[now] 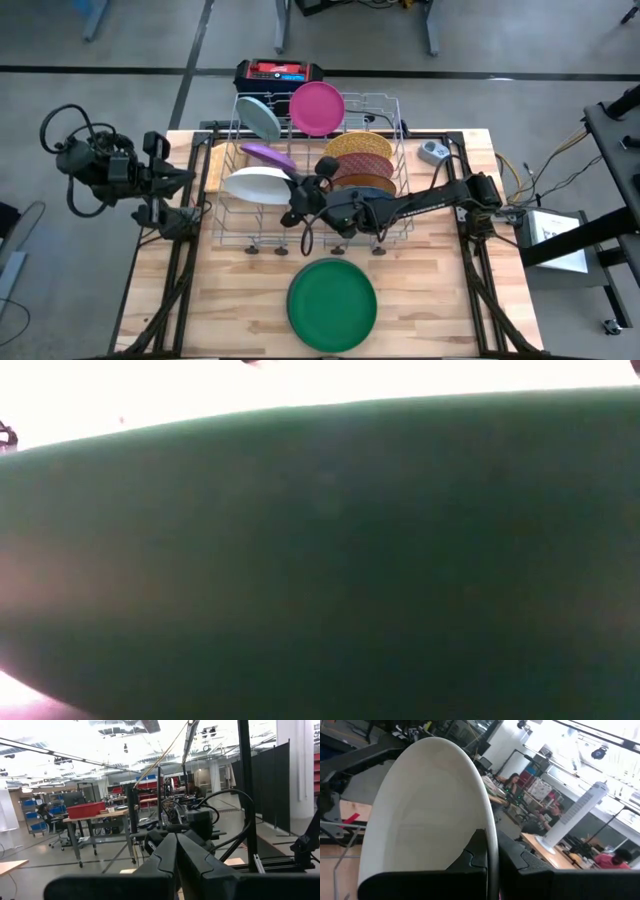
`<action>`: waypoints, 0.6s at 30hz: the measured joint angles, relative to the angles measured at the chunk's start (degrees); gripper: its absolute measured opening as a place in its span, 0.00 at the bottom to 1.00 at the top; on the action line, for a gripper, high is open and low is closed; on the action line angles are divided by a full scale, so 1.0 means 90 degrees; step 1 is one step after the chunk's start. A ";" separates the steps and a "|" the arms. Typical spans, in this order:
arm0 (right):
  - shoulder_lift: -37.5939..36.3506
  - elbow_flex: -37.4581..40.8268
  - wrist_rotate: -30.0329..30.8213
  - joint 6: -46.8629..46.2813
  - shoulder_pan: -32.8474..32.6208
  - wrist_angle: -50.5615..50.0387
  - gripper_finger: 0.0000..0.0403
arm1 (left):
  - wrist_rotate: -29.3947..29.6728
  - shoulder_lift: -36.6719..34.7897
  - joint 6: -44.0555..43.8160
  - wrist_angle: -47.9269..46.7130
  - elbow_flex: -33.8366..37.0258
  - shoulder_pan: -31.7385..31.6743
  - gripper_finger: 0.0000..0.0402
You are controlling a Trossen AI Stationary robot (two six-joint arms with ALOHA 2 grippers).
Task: Sort dishes
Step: Put the white plate into the dishwasher rack
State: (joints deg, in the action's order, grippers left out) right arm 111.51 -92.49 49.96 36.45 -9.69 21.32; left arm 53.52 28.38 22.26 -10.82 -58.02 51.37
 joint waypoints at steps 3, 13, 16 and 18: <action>0.0064 0.0001 -0.0127 -0.0026 0.0009 0.0019 0.00 | 0.0000 0.0000 0.0000 -0.0041 0.0000 0.0000 0.00; 0.0417 0.0002 -0.0194 0.0239 0.0068 0.0213 0.00 | -0.0005 0.0002 -0.0002 -0.0074 0.0000 0.0000 0.00; 0.0420 0.0002 -0.0198 0.0196 0.0068 0.0187 0.00 | -0.0005 0.0002 -0.0002 -0.0080 0.0002 0.0000 0.00; 0.0420 0.0002 -0.0214 0.0067 0.0081 0.0183 0.00 | -0.0005 0.0002 -0.0002 -0.0086 0.0002 0.0000 0.00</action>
State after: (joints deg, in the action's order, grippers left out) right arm 115.28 -92.47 48.04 37.05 -8.97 22.96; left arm 53.47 28.40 22.24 -11.60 -58.00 51.37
